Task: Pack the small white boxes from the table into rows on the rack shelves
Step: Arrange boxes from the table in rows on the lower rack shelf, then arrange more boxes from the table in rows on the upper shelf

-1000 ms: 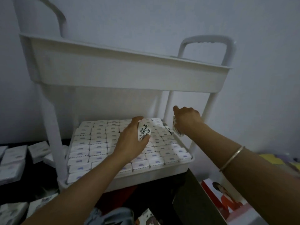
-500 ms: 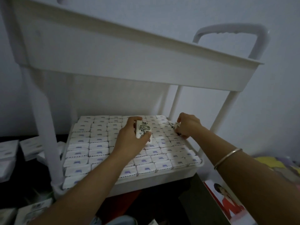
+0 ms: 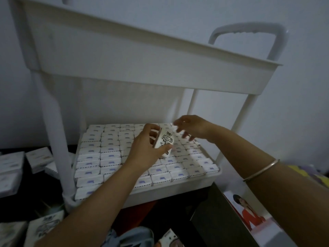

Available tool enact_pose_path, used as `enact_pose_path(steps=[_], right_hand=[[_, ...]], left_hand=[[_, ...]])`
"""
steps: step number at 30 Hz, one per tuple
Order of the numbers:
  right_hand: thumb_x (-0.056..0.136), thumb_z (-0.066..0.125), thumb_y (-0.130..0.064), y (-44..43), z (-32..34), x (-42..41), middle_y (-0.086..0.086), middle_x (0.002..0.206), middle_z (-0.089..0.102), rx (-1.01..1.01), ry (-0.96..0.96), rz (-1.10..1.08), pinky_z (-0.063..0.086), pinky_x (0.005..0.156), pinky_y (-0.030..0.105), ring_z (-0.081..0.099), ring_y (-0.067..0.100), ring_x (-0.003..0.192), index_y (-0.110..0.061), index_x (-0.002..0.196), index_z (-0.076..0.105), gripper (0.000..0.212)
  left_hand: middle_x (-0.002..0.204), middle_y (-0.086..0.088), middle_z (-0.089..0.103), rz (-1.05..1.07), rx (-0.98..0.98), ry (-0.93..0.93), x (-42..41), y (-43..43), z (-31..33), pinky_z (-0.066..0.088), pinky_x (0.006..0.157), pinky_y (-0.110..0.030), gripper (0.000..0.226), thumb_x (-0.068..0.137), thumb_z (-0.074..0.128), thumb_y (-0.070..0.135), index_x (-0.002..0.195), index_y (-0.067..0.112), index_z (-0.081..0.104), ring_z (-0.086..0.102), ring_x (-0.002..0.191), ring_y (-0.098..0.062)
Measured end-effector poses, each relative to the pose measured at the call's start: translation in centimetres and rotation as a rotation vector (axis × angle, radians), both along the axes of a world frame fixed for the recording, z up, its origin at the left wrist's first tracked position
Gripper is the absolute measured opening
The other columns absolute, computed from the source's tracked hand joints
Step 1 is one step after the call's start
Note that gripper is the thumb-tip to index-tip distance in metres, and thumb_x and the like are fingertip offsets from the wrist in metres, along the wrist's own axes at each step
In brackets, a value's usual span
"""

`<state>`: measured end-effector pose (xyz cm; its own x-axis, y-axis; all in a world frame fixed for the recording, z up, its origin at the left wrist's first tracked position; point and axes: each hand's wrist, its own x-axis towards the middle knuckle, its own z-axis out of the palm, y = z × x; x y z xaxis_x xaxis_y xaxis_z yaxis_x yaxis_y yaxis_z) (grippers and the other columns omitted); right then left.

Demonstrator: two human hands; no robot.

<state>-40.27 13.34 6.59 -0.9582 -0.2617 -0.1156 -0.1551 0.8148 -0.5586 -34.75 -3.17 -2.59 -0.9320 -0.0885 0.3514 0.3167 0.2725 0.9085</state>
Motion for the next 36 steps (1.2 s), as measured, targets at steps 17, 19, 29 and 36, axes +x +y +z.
enact_pose_path(steps=[17, 19, 29, 36], right_hand=[[0.085, 0.055, -0.010, 3.0, 1.0, 0.5, -0.002, 0.069, 0.053, 0.945, 0.452, -0.235, 0.025, 0.047, 0.021, 0.044, 0.012, 0.055, -0.014, 0.081, 0.059, 0.007], [0.086, 0.056, -0.012, 2.7, 0.4, 0.2, -0.001, 0.068, 0.051, 0.938, 0.410, -0.231, 0.029, 0.049, 0.022, 0.044, 0.013, 0.055, -0.013, 0.076, 0.056, 0.010], [0.086, 0.062, -0.006, 2.1, -1.1, 0.6, 0.004, 0.060, 0.065, 0.764, 0.004, -0.218, 0.058, 0.081, 0.032, 0.066, 0.018, 0.062, -0.007, 0.067, 0.056, 0.020], [0.091, 0.052, -0.008, 2.3, -2.0, 2.5, 0.014, 0.118, 0.055, 0.841, 0.190, -0.107, 0.048, 0.080, 0.032, 0.059, 0.028, 0.100, -0.003, 0.124, 0.051, 0.033]], left_hand=[[0.149, 0.004, 0.040, -0.059, -0.653, 0.140, -0.1, 0.3, -1.1, 0.024, 0.113, -0.033, 0.066, 0.090, 0.059, 0.030, 0.149, 0.029, 0.028, 0.042, 0.132, -0.015], [0.146, 0.004, 0.043, -0.054, -0.647, 0.126, 0.0, 0.3, -1.1, 0.026, 0.112, -0.032, 0.061, 0.091, 0.059, 0.030, 0.147, 0.027, 0.033, 0.043, 0.131, -0.015], [0.136, 0.003, 0.052, -0.041, -0.584, 0.091, 0.0, 0.5, -0.7, 0.036, 0.107, -0.038, 0.047, 0.091, 0.058, 0.024, 0.137, 0.022, 0.045, 0.049, 0.123, -0.014], [0.113, 0.005, 0.064, 0.090, -0.526, 0.207, 0.4, 0.7, -0.3, 0.049, 0.091, -0.034, 0.028, 0.089, 0.052, 0.010, 0.113, 0.019, 0.063, 0.058, 0.101, -0.011]])
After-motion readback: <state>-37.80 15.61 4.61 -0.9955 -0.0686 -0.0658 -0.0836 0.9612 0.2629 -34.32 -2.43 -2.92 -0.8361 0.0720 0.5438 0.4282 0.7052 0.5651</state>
